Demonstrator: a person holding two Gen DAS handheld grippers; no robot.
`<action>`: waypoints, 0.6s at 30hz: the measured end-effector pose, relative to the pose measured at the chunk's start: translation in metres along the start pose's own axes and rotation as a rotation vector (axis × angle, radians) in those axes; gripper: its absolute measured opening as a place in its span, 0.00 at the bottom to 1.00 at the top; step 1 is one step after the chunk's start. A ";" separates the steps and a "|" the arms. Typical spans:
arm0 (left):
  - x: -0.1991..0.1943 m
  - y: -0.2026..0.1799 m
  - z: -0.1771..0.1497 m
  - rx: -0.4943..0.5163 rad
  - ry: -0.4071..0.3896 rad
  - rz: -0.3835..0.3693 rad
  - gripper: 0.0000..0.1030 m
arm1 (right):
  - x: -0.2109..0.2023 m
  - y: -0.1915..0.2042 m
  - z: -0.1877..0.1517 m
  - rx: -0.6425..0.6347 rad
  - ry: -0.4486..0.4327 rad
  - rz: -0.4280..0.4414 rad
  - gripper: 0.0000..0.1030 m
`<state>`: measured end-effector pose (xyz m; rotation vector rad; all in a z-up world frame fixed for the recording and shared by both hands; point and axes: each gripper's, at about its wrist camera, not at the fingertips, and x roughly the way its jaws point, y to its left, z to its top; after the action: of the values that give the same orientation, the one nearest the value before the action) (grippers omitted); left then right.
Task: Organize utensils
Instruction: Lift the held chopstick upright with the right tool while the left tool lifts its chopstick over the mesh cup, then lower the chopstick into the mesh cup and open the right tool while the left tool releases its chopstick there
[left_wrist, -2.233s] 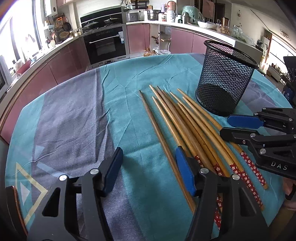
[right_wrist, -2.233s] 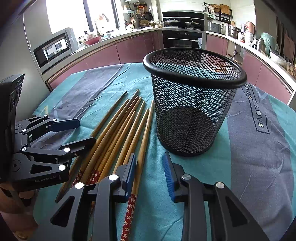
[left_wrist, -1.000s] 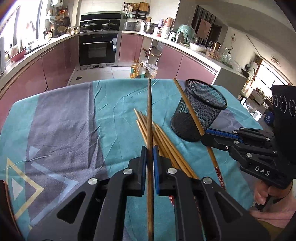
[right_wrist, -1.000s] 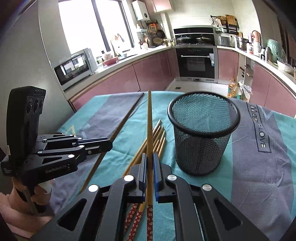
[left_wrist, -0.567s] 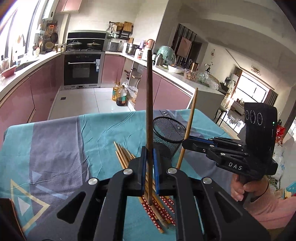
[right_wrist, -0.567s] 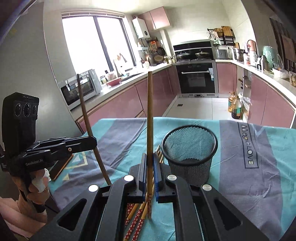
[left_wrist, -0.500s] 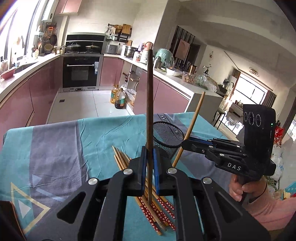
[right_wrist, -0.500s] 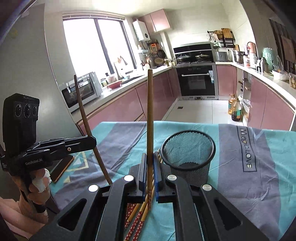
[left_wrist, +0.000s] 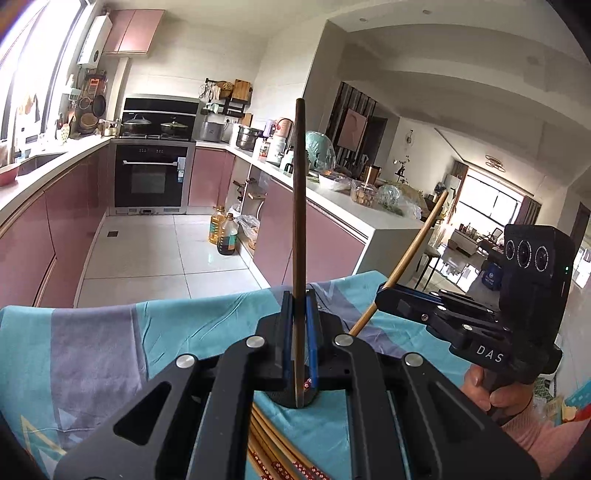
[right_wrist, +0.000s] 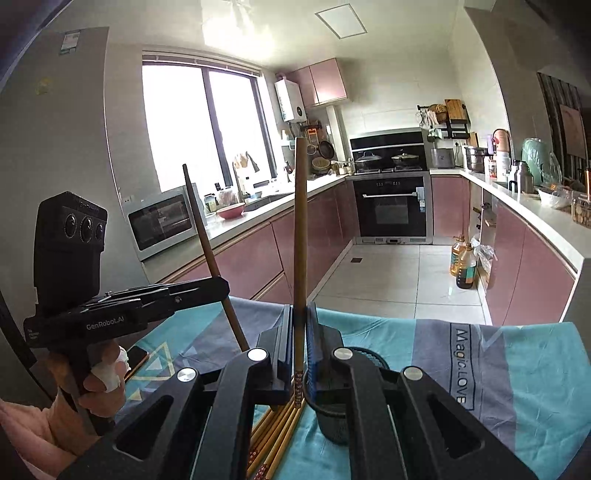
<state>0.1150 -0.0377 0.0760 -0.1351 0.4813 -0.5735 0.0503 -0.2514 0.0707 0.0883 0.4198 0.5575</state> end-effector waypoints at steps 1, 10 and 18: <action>0.002 -0.002 0.004 0.003 -0.006 -0.002 0.07 | -0.002 0.000 0.003 -0.004 -0.009 -0.003 0.06; 0.028 -0.027 0.022 0.052 -0.030 0.002 0.07 | 0.004 -0.018 0.018 -0.034 -0.048 -0.062 0.06; 0.070 -0.031 -0.001 0.045 0.092 0.033 0.07 | 0.037 -0.037 -0.002 -0.009 0.067 -0.067 0.06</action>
<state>0.1510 -0.1020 0.0553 -0.0577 0.5582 -0.5593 0.0962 -0.2626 0.0481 0.0471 0.4839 0.4978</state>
